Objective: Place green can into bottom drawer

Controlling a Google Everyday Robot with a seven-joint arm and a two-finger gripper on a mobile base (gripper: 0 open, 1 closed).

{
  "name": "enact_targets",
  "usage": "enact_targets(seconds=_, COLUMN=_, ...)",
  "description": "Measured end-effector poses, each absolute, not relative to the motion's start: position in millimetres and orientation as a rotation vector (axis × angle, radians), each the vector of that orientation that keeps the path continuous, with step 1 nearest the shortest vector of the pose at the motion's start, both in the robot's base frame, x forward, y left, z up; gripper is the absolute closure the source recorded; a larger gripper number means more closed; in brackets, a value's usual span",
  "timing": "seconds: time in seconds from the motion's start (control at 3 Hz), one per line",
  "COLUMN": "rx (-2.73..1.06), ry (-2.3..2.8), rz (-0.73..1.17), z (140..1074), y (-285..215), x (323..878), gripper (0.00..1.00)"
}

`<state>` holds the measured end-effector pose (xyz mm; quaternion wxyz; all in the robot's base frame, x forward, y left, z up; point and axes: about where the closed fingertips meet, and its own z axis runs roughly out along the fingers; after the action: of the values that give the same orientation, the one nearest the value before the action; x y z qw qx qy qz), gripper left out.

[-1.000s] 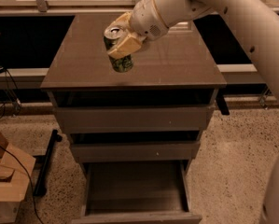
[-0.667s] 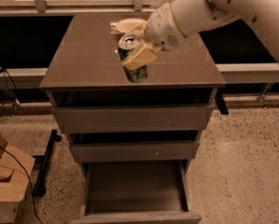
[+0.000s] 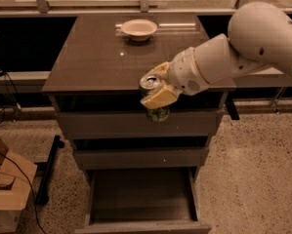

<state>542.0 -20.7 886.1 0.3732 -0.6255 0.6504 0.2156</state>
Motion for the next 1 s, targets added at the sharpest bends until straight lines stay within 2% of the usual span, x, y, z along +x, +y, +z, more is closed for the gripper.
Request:
enact_targets(seconds=0.33, rx=-1.499, ry=1.766, rz=0.555, z=823.4, y=-28.2, x=527.9, gripper=1.00)
enact_targets(seconds=0.67, rx=-1.340, ry=1.884, rz=0.653, z=750.0, y=-43.8, x=516.1, gripper=1.00)
enact_targets(seconds=1.0, rx=-1.348, ry=1.882, rz=0.650, z=748.0, y=-41.8, x=516.1, gripper=1.00)
